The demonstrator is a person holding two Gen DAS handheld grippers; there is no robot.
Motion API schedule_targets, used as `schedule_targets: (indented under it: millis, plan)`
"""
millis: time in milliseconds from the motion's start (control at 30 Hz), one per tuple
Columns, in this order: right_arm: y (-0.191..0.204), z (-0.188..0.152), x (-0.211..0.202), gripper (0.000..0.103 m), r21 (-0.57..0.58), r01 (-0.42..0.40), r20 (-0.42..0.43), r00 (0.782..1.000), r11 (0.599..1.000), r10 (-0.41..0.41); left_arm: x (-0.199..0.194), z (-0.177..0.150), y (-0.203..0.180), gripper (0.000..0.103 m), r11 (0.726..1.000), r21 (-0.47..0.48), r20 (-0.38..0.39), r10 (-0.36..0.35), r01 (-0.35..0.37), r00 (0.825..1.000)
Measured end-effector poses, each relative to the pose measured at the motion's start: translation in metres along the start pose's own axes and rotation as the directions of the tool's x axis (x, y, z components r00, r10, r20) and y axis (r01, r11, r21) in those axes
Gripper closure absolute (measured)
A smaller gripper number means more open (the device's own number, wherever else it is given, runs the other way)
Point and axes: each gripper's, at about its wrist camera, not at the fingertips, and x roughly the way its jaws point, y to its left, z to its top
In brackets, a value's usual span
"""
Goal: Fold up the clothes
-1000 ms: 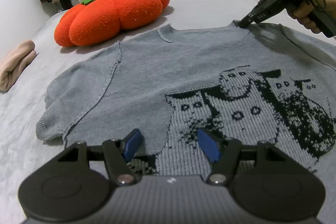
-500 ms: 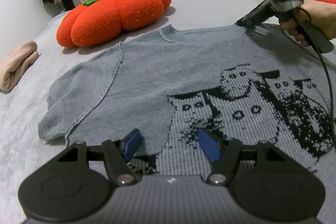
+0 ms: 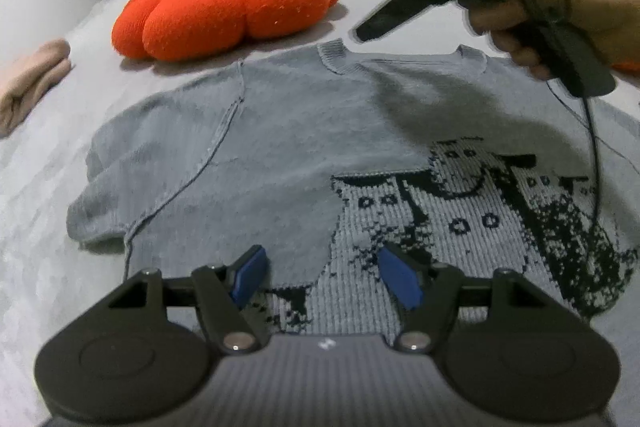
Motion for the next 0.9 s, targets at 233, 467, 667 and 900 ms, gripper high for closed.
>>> schedule_targets:
  millis: [233,467,667,900]
  plan:
    - [0.04,0.019,0.045,0.086,0.025,-0.014,-0.017,1.0,1.0,0.015,-0.002,-0.001,0.011,0.037,0.998,-0.041,-0.025,-0.037,0.036,0.999]
    - [0.046,0.032,0.072,0.086,0.062,0.092,-0.05,0.995,0.994,-0.089,-0.008,-0.002,0.022,0.036,0.995,-0.081,-0.047,-0.061,0.058,0.997]
    - [0.055,0.042,0.084,0.086,0.043,0.158,-0.075,0.985,0.986,-0.155,-0.012,0.001,0.047,0.036,0.981,-0.183,-0.064,-0.079,0.066,0.995]
    - [0.075,0.049,0.058,0.086,0.08,0.131,-0.013,0.991,0.988,-0.13,-0.014,0.0,0.08,0.036,0.942,-0.325,-0.087,-0.117,0.083,0.989]
